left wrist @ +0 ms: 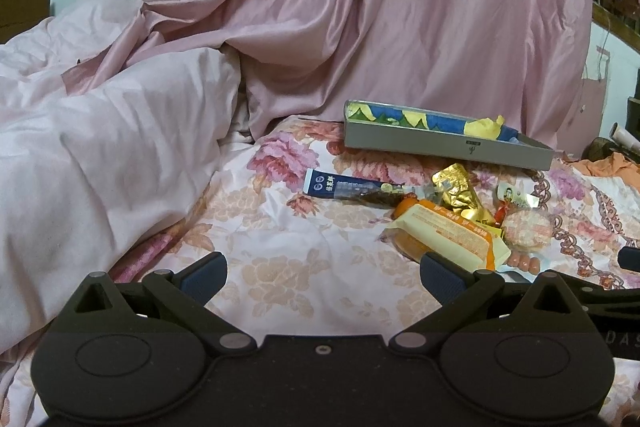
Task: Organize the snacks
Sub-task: 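Grasp the cream-and-orange bread packet with the left gripper while the right gripper approaches the sausage pack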
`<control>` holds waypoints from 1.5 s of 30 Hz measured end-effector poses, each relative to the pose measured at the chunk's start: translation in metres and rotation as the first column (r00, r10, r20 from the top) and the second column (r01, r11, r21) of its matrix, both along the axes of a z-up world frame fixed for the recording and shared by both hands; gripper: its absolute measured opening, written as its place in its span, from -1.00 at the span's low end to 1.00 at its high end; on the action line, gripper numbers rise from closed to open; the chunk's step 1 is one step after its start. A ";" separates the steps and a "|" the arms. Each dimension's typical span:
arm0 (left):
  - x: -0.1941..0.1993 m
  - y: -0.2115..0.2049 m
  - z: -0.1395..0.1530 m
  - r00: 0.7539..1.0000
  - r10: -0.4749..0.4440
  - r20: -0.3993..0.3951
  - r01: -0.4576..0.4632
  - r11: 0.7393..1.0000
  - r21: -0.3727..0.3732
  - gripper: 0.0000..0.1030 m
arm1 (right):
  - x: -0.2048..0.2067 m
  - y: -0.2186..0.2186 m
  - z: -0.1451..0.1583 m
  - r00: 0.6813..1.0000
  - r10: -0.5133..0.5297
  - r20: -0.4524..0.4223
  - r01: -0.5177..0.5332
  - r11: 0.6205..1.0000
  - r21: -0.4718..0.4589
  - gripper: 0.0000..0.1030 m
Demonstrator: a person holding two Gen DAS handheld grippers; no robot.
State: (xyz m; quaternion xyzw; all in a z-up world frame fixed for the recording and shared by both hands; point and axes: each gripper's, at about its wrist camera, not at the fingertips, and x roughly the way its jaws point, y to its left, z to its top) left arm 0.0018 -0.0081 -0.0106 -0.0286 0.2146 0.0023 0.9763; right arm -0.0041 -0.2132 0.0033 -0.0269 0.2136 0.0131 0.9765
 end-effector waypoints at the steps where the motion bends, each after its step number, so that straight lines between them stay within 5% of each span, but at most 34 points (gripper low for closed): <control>1: 0.001 0.000 0.000 1.000 0.001 -0.003 -0.001 1.000 0.001 0.98 | 0.001 0.001 -0.001 1.000 -0.002 -0.009 0.002 1.000 -0.004 1.00; 12: 0.035 -0.006 0.003 0.999 -0.019 -0.046 0.019 1.000 0.014 0.98 | 0.020 -0.011 0.005 0.993 0.081 -0.090 -0.087 0.994 -0.065 1.00; 24: 0.102 -0.037 -0.005 0.978 -0.194 -0.081 0.194 0.981 -0.017 0.98 | 0.066 -0.050 0.000 0.983 0.134 -0.125 -0.150 0.981 -0.123 1.00; 31: 0.144 -0.062 -0.012 0.919 -0.374 -0.122 0.377 0.926 0.007 0.98 | 0.088 -0.049 -0.020 0.954 0.166 -0.248 -0.204 0.969 -0.137 1.00; 36: 0.165 -0.083 -0.018 0.854 -0.494 -0.165 0.509 0.858 0.065 0.99 | 0.096 -0.046 -0.027 0.946 0.173 -0.274 -0.220 0.964 -0.151 1.00; 41: 0.182 -0.096 -0.025 0.805 -0.549 -0.226 0.575 0.815 0.068 0.98 | 0.105 -0.051 -0.029 0.941 0.165 -0.296 -0.208 0.971 -0.119 0.99; 45: 0.190 -0.106 -0.031 0.790 -0.554 -0.262 0.596 0.795 0.116 0.99 | 0.110 -0.055 -0.029 0.939 0.160 -0.306 -0.195 0.977 -0.089 1.00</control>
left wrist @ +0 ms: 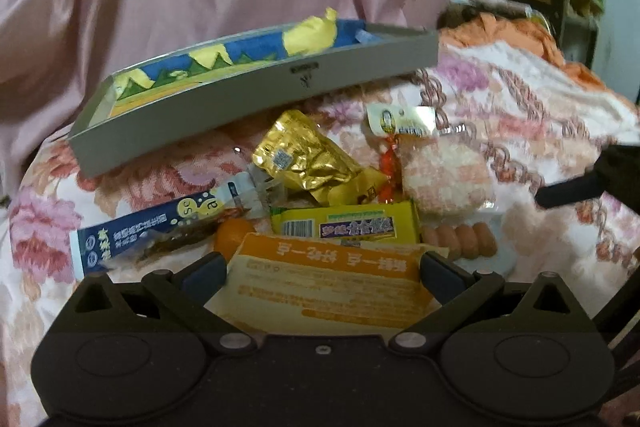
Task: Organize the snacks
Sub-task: 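Grasp the cream-and-orange bread packet with the left gripper while the right gripper approaches the sausage pack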
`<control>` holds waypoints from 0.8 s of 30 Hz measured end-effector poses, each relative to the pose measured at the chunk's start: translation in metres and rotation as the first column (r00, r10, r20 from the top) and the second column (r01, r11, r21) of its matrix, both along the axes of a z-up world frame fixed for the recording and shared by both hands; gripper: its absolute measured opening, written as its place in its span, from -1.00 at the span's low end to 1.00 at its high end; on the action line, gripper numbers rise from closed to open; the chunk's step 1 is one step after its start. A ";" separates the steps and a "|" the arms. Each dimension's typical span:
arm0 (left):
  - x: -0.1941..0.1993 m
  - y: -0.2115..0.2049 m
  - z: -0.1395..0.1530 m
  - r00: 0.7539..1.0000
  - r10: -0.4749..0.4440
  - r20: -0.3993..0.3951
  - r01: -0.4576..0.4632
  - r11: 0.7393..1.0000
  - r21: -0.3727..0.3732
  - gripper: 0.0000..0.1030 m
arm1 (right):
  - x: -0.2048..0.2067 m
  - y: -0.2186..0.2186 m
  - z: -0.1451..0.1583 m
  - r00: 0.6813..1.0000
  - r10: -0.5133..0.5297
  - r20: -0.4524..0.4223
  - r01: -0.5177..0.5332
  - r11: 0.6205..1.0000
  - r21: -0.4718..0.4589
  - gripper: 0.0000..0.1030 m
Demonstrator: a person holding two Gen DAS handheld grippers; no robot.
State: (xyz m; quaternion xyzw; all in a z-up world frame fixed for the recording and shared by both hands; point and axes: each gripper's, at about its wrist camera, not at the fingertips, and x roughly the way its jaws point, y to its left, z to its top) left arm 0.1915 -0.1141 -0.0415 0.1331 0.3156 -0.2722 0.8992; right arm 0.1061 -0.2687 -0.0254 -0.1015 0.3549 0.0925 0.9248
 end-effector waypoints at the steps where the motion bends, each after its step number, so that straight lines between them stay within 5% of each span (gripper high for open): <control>1: 0.002 0.000 0.000 1.000 -0.004 -0.005 0.004 1.000 0.002 0.99 | 0.001 -0.001 0.000 1.000 -0.002 -0.004 0.002 1.000 0.004 0.99; 15: 0.016 -0.006 -0.012 0.996 -0.005 -0.091 0.007 1.000 0.022 0.99 | 0.006 0.000 -0.006 1.000 -0.006 -0.020 0.006 1.000 -0.030 0.99; 24: 0.009 0.005 -0.006 0.987 0.066 -0.147 -0.068 0.998 -0.011 0.87 | 0.023 -0.012 -0.015 0.998 -0.010 -0.054 0.008 0.999 -0.039 0.99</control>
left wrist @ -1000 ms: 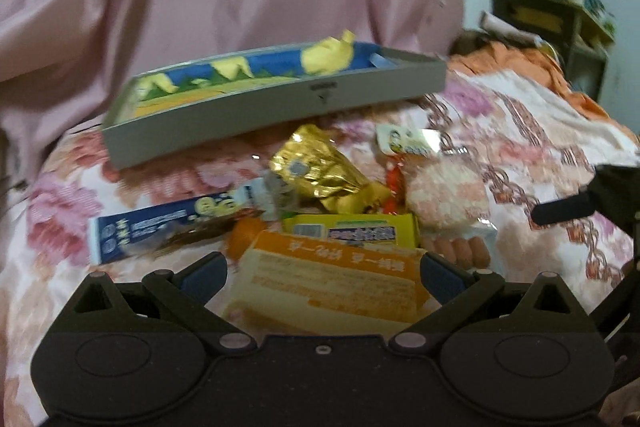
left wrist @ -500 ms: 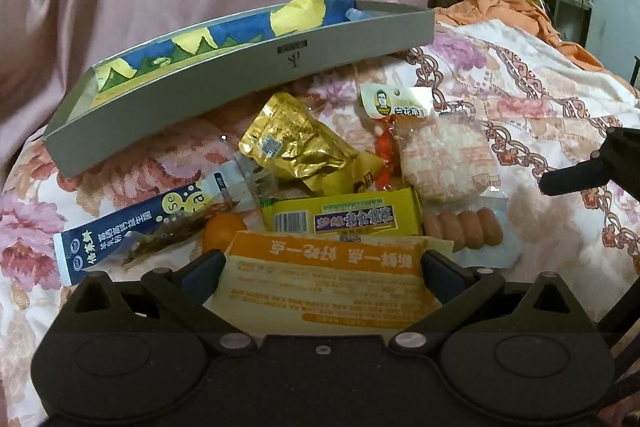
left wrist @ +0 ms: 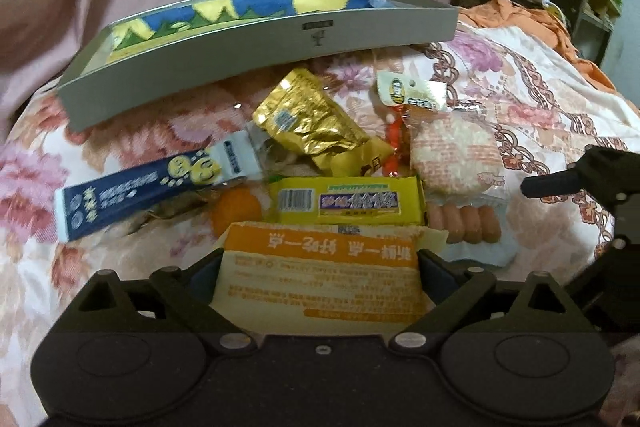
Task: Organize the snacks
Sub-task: 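Grasp the cream-and-orange bread packet with the left gripper while the right gripper approaches the sausage pack, then close the right gripper on the sausage pack and lift it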
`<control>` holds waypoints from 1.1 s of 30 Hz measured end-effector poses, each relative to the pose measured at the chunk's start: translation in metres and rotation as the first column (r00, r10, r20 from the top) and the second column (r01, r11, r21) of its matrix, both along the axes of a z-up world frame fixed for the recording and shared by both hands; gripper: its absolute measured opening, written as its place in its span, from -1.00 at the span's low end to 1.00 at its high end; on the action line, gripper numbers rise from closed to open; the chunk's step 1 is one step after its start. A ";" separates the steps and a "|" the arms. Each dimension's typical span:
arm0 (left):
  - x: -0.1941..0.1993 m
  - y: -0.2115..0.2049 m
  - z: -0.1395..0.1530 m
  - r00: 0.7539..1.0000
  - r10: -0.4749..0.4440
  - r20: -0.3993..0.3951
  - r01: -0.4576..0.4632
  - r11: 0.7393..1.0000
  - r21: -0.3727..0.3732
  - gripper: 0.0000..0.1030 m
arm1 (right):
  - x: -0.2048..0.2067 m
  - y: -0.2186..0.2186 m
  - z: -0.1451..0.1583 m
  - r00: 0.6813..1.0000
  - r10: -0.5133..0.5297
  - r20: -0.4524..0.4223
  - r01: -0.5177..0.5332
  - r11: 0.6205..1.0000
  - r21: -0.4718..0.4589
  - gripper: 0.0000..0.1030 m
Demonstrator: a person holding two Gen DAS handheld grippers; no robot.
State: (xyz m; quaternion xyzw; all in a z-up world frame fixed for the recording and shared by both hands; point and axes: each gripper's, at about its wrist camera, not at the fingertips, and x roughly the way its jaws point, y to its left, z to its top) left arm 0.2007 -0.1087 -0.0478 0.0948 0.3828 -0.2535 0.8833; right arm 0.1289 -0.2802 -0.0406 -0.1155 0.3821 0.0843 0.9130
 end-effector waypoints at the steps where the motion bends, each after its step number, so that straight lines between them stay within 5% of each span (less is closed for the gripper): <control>1: -0.003 0.002 0.001 1.000 0.016 -0.004 -0.016 1.000 0.002 0.87 | 0.003 -0.003 -0.001 1.000 -0.001 -0.003 0.001 1.000 0.009 0.99; 9: -0.023 0.016 0.003 0.997 0.073 -0.031 -0.072 0.997 0.019 0.86 | 0.020 -0.012 -0.014 0.999 0.041 -0.024 -0.039 0.997 0.060 0.96; 17: -0.036 0.031 0.009 0.996 0.056 -0.066 -0.054 0.998 0.039 0.86 | 0.015 -0.007 -0.003 0.993 0.109 -0.049 -0.102 0.987 0.125 0.23; 28: -0.029 0.019 -0.002 0.996 0.065 -0.055 -0.061 0.995 0.073 0.91 | 0.010 0.006 -0.004 0.986 0.159 -0.043 -0.151 0.975 0.163 0.35; 33: -0.035 0.020 -0.001 0.995 0.087 -0.039 -0.084 0.994 0.071 0.85 | 0.010 0.010 -0.005 0.985 0.170 -0.041 -0.162 0.975 0.150 0.22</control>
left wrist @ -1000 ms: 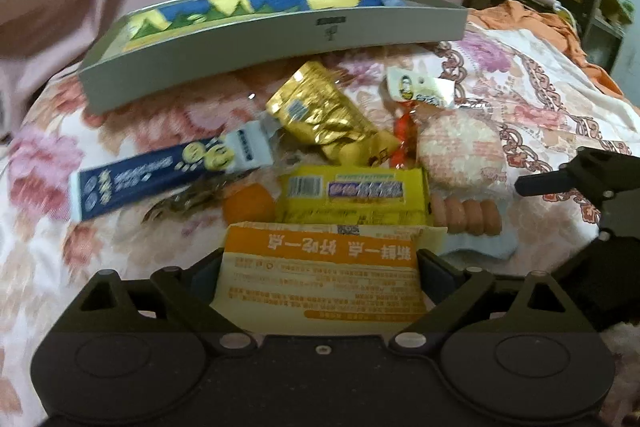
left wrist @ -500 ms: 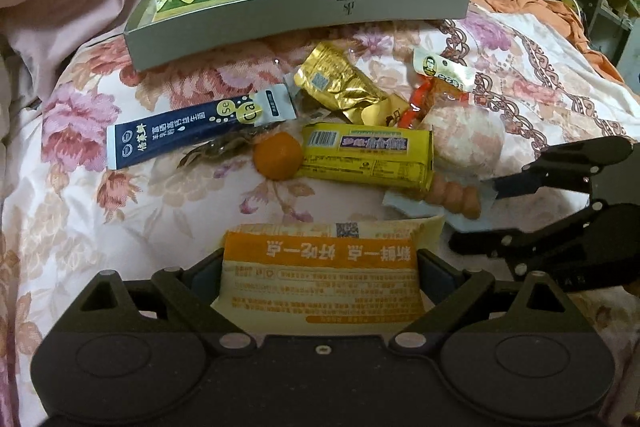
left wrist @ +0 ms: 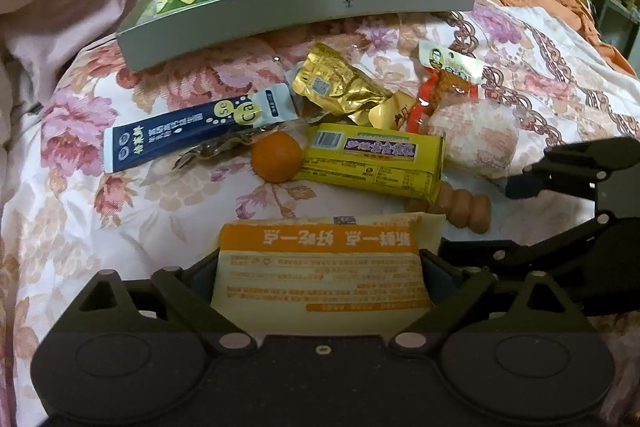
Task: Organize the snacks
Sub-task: 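Close the right gripper on the sausage pack and lift it, then carry the bread packet and sausage pack into the grey tray and release both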
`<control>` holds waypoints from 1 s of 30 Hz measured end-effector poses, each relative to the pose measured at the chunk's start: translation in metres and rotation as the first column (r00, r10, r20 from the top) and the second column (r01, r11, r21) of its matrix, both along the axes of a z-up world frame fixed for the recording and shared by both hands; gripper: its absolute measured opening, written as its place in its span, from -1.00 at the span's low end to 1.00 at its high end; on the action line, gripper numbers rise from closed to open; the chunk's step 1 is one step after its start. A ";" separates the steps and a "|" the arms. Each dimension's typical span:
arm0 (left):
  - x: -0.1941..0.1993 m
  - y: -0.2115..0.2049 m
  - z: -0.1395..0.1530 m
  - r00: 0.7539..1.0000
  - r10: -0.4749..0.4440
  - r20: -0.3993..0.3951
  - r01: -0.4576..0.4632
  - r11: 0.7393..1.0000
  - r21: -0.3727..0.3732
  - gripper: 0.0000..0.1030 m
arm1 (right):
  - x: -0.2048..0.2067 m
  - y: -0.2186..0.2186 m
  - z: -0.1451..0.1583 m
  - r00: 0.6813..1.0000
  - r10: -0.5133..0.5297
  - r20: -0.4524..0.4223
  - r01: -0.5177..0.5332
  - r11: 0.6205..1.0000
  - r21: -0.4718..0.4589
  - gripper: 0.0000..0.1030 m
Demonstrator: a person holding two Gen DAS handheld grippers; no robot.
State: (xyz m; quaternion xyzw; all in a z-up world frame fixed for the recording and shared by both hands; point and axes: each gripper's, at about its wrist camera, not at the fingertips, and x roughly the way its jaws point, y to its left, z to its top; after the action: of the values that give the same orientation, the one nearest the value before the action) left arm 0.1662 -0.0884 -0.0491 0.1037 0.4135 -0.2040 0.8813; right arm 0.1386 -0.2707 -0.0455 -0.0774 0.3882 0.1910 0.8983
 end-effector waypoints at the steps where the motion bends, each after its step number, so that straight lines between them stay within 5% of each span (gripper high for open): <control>1: -0.002 0.001 0.000 1.000 0.008 0.005 -0.008 1.000 -0.003 0.84 | 0.000 0.000 0.000 1.000 -0.003 -0.003 0.003 1.000 0.003 0.21; 18: -0.063 0.048 0.015 0.969 0.218 0.113 -0.206 0.972 -0.113 0.82 | -0.035 0.031 0.007 0.992 0.128 0.015 -0.128 0.992 -0.016 0.16; 30: -0.068 0.057 0.037 0.920 0.353 0.171 -0.319 0.927 -0.197 0.83 | -0.077 0.064 0.012 0.921 0.238 0.309 -0.129 0.933 -0.335 0.15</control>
State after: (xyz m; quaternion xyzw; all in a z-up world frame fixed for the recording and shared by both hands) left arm 0.0981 -0.0314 -0.0117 -0.0221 0.3146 -0.0710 0.9463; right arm 0.0616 -0.2070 -0.0339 -0.2854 0.2407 0.1959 0.9068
